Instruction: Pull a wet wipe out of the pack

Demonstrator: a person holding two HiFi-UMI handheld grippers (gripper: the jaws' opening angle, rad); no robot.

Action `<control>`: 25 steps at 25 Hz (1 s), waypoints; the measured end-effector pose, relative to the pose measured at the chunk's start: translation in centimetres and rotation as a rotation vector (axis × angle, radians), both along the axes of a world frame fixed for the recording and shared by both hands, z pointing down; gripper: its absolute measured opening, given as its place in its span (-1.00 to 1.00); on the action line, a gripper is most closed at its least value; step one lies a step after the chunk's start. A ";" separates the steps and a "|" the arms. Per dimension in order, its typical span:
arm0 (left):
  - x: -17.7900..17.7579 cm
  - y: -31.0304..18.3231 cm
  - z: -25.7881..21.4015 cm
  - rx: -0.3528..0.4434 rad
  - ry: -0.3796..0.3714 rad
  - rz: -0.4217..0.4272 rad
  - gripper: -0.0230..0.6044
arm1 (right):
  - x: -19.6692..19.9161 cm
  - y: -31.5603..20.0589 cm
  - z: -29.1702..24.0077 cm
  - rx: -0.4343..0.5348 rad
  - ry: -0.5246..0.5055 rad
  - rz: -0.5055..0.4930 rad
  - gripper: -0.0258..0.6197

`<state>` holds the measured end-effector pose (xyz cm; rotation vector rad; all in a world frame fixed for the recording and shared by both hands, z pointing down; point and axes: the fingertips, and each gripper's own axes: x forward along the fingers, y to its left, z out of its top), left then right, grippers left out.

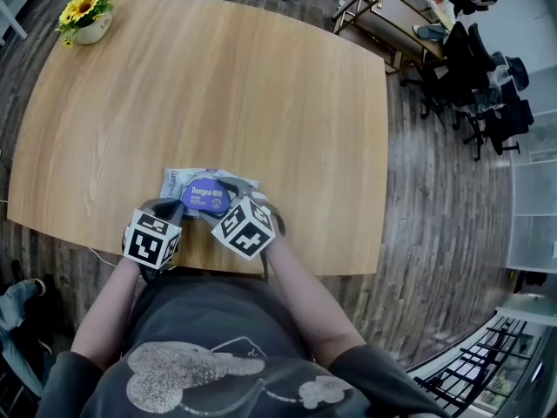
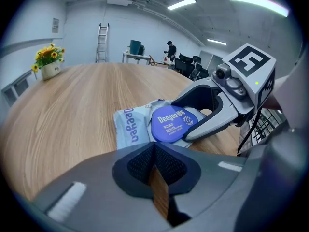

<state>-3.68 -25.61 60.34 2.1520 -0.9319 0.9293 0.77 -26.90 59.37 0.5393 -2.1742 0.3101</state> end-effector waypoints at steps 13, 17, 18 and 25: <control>-0.1 -0.2 0.2 0.011 -0.009 -0.010 -0.87 | -0.1 -0.3 -0.7 -0.122 -0.071 0.011 0.06; -0.2 -0.1 0.3 0.006 -0.002 -0.007 -0.87 | -0.2 -0.3 -1.5 -0.075 -0.064 0.017 0.06; -0.2 -0.1 0.2 0.007 -0.001 -0.005 -0.87 | -0.2 -0.3 -1.7 -0.057 -0.068 0.027 0.06; -0.2 0.0 0.1 0.013 -0.003 0.002 -0.87 | 0.9 -1.0 -6.0 0.141 -0.136 0.111 -0.39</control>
